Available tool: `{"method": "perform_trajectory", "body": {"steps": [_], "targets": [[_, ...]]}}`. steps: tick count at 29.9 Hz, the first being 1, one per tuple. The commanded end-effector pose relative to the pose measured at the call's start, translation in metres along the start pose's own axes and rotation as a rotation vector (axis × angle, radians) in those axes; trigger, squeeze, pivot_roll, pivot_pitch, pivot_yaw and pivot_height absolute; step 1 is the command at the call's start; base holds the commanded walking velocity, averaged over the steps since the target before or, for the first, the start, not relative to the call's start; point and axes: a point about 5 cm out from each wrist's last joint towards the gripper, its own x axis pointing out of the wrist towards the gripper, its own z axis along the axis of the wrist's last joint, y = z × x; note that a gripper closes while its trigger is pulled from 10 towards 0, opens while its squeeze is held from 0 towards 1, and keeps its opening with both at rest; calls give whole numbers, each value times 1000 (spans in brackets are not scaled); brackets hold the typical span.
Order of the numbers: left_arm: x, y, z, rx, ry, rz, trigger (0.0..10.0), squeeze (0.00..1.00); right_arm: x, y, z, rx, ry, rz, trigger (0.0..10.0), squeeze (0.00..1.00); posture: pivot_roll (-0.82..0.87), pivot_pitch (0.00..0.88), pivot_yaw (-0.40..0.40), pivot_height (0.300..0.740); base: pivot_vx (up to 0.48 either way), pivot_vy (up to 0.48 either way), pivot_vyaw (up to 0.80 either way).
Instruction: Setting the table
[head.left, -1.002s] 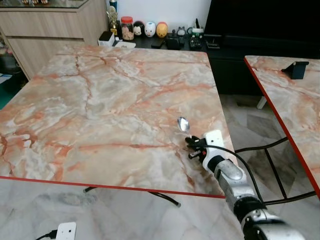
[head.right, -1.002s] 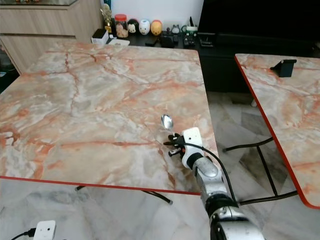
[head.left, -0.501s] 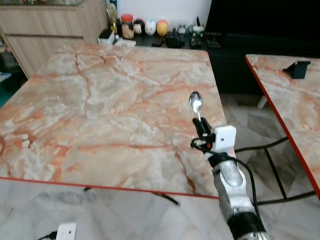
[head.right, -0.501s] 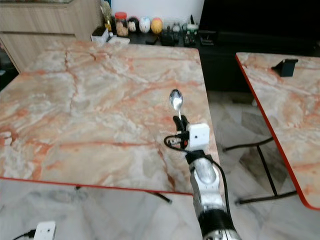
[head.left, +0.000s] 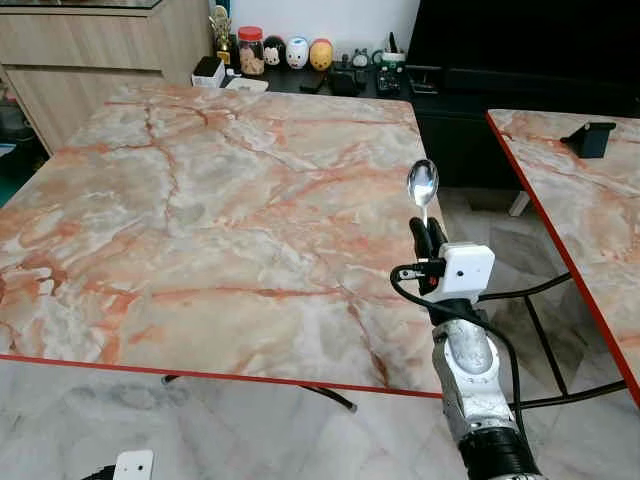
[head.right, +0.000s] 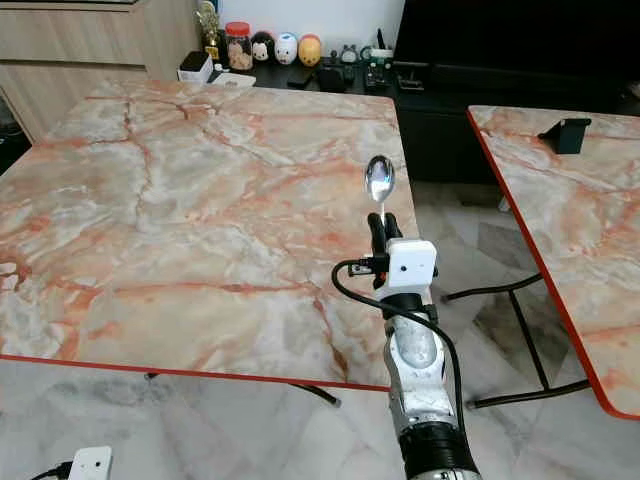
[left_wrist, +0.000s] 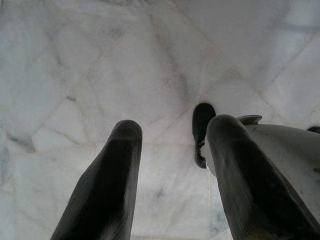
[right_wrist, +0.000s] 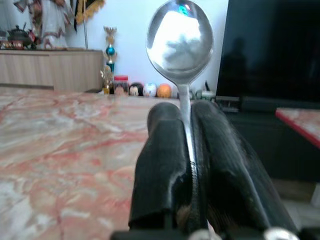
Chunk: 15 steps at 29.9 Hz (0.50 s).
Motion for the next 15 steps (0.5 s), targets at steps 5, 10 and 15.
{"method": "perform_trajectory", "body": {"steps": [5,10,15], "targets": [[0,-4,-3,1,10,-2,10000,0,-1,1,9,-14,-38,-33,10000,0,10,0,-76,740,0,0,0],[0,-3,-3,3,8,1,10000,0,0,4,10,-9,-36,-34,10000,0,15,0,-79,740,0,0,0],[0,-3,-2,19,4,5,10000,0,8,4,18,-3,-61,-47,10000,0,16,0,-80,740,0,-130,0]]}}
